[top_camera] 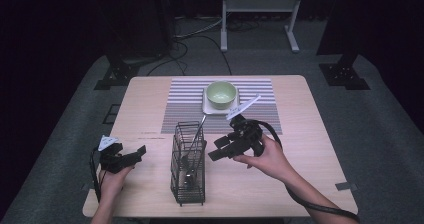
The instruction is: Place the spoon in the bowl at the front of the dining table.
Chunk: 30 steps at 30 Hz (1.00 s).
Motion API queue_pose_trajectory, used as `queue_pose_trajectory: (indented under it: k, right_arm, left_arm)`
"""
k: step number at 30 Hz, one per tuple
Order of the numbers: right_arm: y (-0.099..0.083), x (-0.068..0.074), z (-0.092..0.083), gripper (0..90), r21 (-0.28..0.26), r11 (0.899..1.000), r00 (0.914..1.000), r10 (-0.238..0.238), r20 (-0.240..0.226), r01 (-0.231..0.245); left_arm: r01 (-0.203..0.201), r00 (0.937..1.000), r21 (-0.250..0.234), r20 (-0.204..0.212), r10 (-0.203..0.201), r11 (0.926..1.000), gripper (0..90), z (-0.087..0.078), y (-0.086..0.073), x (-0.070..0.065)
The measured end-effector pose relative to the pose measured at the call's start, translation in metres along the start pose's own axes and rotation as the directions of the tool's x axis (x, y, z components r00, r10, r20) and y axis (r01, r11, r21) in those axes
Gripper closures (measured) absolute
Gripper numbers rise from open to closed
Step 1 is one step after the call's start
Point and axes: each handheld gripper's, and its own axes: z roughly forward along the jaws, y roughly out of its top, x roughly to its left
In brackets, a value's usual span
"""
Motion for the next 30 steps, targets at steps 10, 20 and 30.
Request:
queue_pose_trajectory:
  k: [10, 20, 30]
  right_arm:
    - [0.012, 0.003, 0.008, 58.3, 0.018, 1.0, 0.9997, -0.015, 0.02, 0.014]
    - [0.016, -0.003, 0.011, 71.5, -0.005, 1.0, 0.9999, -0.008, 0.009, 0.008]
    - [0.015, 0.0, 0.017, 88.5, -0.02, 0.999, 0.9982, -0.036, 0.049, 0.037]
  left_arm:
    - [0.003, 1.0, -0.005, -0.004, -0.003, 1.0, 0.0, -0.001, 0.0, 0.0]
    - [0.003, 1.0, -0.009, -0.006, -0.003, 1.0, 0.0, -0.001, 0.001, 0.001]
    - [0.006, 0.9999, -0.008, -0.013, -0.006, 1.0, 0.0, -0.002, 0.001, 0.002]
